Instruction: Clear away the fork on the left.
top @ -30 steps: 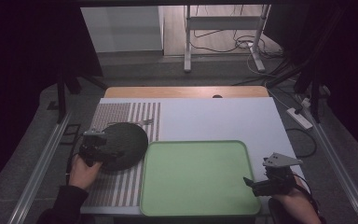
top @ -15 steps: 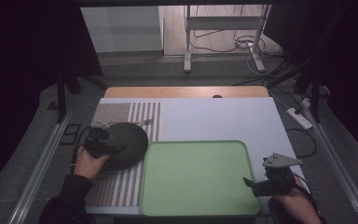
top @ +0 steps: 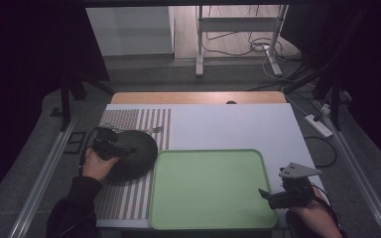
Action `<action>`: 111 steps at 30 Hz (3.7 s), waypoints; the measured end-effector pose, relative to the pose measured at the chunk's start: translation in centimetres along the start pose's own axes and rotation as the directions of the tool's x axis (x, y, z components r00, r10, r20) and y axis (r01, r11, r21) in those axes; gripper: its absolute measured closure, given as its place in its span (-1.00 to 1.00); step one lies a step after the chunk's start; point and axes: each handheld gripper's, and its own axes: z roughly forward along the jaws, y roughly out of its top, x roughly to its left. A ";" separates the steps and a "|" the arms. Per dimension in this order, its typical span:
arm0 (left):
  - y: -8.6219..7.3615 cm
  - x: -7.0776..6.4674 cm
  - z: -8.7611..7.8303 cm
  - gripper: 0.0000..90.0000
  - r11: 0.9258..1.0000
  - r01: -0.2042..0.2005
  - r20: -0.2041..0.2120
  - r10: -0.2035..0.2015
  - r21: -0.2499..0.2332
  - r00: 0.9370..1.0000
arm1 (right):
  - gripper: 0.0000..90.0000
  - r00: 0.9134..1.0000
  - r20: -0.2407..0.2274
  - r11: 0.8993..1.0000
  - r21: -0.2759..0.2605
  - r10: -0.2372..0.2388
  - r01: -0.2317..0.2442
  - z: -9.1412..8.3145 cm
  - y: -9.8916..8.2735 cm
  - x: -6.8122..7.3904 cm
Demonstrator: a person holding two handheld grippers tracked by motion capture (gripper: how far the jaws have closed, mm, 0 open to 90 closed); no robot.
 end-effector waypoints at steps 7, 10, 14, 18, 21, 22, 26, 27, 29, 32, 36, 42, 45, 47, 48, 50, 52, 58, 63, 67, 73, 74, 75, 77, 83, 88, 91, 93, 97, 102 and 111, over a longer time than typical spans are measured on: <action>1.0 0.7 0.8 -1.00 1.000 -0.003 -0.003 0.003 0.010 1.000 | -1.00 1.000 -0.003 1.000 0.000 -0.001 0.001 0.0 0.0 0.0; 1.3 0.9 1.0 -1.00 1.000 -0.004 -0.007 0.004 0.010 1.000 | -1.00 1.000 -0.004 1.000 0.000 -0.001 0.001 0.0 0.0 0.0; 1.6 1.2 1.3 -1.00 1.000 -0.003 -0.010 0.003 0.009 1.000 | -1.00 1.000 -0.005 1.000 0.001 -0.004 0.004 0.0 0.0 0.0; 2.1 1.8 1.8 -1.00 1.000 -0.003 -0.023 0.003 0.021 1.000 | -1.00 1.000 -0.006 1.000 0.001 -0.004 0.004 0.0 0.0 0.0; 2.3 2.0 2.0 -1.00 1.000 0.001 -0.030 -0.001 0.023 1.000 | -1.00 1.000 -0.007 1.000 0.001 -0.005 0.005 0.0 0.0 0.0; 2.5 2.2 2.2 -1.00 1.000 0.002 -0.032 -0.001 0.025 0.999 | -1.00 1.000 -0.008 1.000 0.001 -0.005 0.005 0.0 0.0 0.0; 2.7 2.5 2.4 -1.00 0.999 0.003 -0.038 -0.002 0.032 0.999 | -1.00 1.000 -0.009 1.000 0.001 -0.007 0.007 0.0 0.0 0.0; 2.9 2.6 2.6 -1.00 0.999 0.003 -0.042 -0.002 0.035 0.999 | -1.00 1.000 -0.010 1.000 0.001 -0.007 0.007 0.0 0.0 0.0; 3.1 2.8 2.7 -1.00 0.999 0.002 -0.041 0.000 0.042 0.999 | -1.00 1.000 -0.010 1.000 0.001 -0.008 0.008 0.0 0.0 0.0; 3.3 2.9 2.7 -0.92 0.999 -0.003 -0.053 0.005 0.045 0.999 | -1.00 1.000 -0.011 1.000 0.001 -0.009 0.009 0.0 0.0 0.0; 3.7 3.3 2.6 -0.58 0.999 0.003 -0.043 -0.001 0.047 0.999 | -1.00 1.000 -0.013 1.000 0.002 -0.011 0.011 0.0 0.0 0.0; 4.4 4.3 2.8 0.25 0.998 0.001 -0.062 0.004 0.067 0.998 | -1.00 1.000 -0.014 1.000 0.002 -0.012 0.012 0.0 0.0 0.0; 4.8 4.9 2.9 0.75 0.997 -0.007 -0.080 0.013 0.079 0.997 | -1.00 1.000 -0.015 1.000 0.002 -0.011 0.011 0.0 0.0 0.0; 5.0 5.4 3.0 0.97 0.996 0.004 -0.099 0.005 0.090 0.995 | -1.00 1.000 -0.014 1.000 0.002 -0.011 0.011 0.0 0.0 0.0; 5.1 5.8 3.1 0.97 0.995 0.011 -0.106 0.000 0.099 0.994 | -1.00 1.000 -0.015 1.000 0.002 -0.011 0.011 0.0 0.0 0.0; 5.4 6.4 3.3 0.97 0.993 0.023 -0.125 -0.008 0.113 0.992 | -1.00 1.000 -0.015 1.000 0.002 -0.011 0.011 0.0 0.0 0.0; 5.5 7.1 3.5 0.97 0.993 0.039 -0.147 -0.022 0.112 0.989 | -1.00 1.000 -0.015 1.000 0.001 -0.011 0.011 0.0 0.0 0.0; 5.7 8.8 4.7 0.97 0.986 0.106 -0.199 -0.080 0.125 0.977 | -1.00 1.000 -0.019 1.000 -0.001 -0.011 0.010 0.0 0.0 0.0; 5.6 9.7 5.8 0.97 0.981 0.140 -0.220 -0.108 0.135 0.970 | -1.00 1.000 -0.020 1.000 0.000 -0.011 0.011 0.0 0.0 0.0; 5.5 9.9 5.5 0.97 0.978 0.145 -0.220 -0.111 0.149 0.969 | -1.00 1.000 -0.020 1.000 0.000 -0.009 0.009 -0.1 0.0 0.0; 5.0 9.8 4.6 0.97 0.965 0.125 -0.144 -0.093 0.232 0.985 | -1.00 1.000 -0.019 1.000 -0.001 -0.014 0.014 -0.1 -0.1 0.0; 5.0 9.8 4.6 0.97 0.965 0.125 -0.144 -0.093 0.232 0.985 | -1.00 1.000 -0.019 1.000 -0.001 -0.014 0.014 -0.1 -0.1 0.0; 4.9 9.7 4.4 0.97 0.960 0.112 -0.129 -0.081 0.258 0.988 | -1.00 1.000 -0.018 1.000 0.001 -0.018 0.018 0.0 -0.1 0.1; 4.8 9.6 4.2 0.97 0.956 0.103 -0.118 -0.072 0.275 0.990 | -1.00 1.000 -0.018 1.000 0.002 -0.019 0.019 0.0 -0.1 0.1; 4.6 9.7 4.1 0.97 0.952 0.112 -0.095 -0.088 0.286 0.992 | -1.00 1.000 -0.017 1.000 0.003 -0.019 0.019 0.0 0.0 0.1; 4.7 9.8 4.0 0.96 0.955 0.099 -0.091 -0.076 0.280 0.993 | -1.00 1.000 -0.018 1.000 0.003 -0.019 0.019 0.0 0.0 0.1; 5.1 9.9 3.5 0.50 0.973 0.129 -0.099 -0.111 0.193 0.989 | -1.00 1.000 -0.019 1.000 0.003 -0.018 0.018 0.0 0.0 0.1; 5.5 9.7 3.4 0.26 0.978 0.117 -0.092 -0.102 0.172 0.991 | -1.00 1.000 -0.019 1.000 0.003 -0.018 0.018 0.0 0.0 0.1; 6.4 8.7 3.8 -0.25 0.984 0.082 -0.094 -0.068 0.157 0.993 | -1.00 1.000 -0.020 1.000 0.003 -0.016 0.016 0.0 0.0 0.0; 7.3 7.6 4.5 -0.76 0.987 0.042 -0.052 -0.035 0.155 0.998 | -1.00 1.000 -0.020 1.000 0.002 -0.018 0.018 0.0 -0.1 0.1; 9.5 4.6 8.0 -1.00 0.969 -0.050 -0.017 0.055 0.244 0.998 | -1.00 1.000 -0.022 1.000 0.000 -0.017 0.017 0.0 -0.1 0.0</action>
